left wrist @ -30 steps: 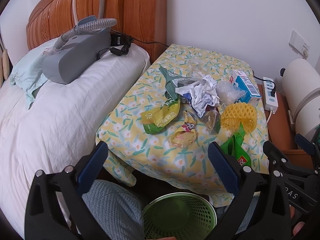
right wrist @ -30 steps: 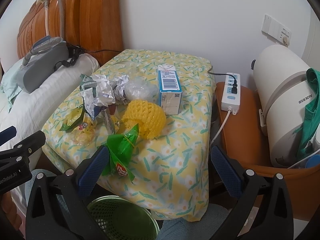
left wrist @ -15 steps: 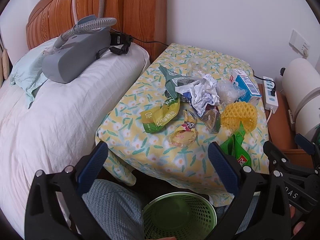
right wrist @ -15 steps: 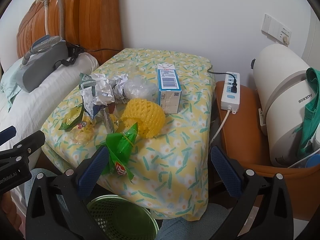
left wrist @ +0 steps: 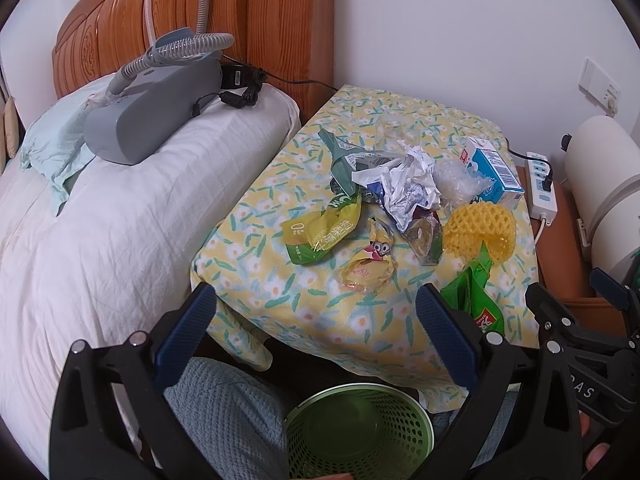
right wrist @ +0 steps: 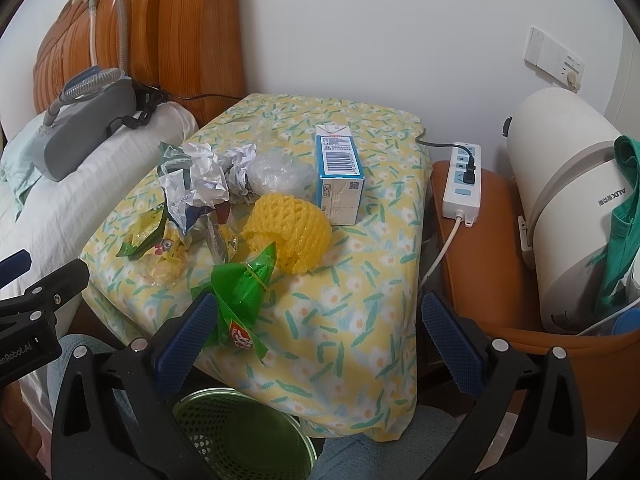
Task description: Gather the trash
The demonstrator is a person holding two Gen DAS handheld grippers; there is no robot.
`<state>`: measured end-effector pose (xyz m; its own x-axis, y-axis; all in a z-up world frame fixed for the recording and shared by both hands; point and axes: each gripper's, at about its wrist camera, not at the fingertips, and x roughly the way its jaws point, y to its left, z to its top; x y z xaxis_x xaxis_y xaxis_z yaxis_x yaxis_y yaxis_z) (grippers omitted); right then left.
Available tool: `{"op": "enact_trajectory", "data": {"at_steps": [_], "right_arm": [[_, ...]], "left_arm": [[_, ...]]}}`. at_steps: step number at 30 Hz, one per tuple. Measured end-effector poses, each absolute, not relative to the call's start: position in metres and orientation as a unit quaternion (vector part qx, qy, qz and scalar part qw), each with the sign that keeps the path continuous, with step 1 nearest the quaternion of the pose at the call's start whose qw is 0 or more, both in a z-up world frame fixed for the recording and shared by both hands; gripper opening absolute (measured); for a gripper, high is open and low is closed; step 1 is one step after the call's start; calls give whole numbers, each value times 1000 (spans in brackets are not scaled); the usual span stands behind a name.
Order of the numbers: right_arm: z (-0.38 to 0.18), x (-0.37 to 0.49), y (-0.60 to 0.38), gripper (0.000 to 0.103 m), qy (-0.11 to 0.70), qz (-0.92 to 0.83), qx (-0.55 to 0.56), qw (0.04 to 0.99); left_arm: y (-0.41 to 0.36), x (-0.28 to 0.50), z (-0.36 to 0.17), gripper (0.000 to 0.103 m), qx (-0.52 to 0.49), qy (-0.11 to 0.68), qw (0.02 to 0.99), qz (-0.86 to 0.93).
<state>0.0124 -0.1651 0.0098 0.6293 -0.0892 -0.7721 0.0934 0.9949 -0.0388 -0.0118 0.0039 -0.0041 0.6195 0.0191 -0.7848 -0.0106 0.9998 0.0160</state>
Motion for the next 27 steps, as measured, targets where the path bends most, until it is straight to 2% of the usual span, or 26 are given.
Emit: {"op": "enact_trajectory", "data": {"at_steps": [14, 27], "right_arm": [[5, 13, -165, 101, 432, -52, 0, 901], [-18, 20, -152, 101, 458, 4, 23, 889]], "left_arm": [[5, -13, -6, 95, 5, 437, 899, 8], [41, -18, -34, 95, -7, 451, 892, -5]]}}
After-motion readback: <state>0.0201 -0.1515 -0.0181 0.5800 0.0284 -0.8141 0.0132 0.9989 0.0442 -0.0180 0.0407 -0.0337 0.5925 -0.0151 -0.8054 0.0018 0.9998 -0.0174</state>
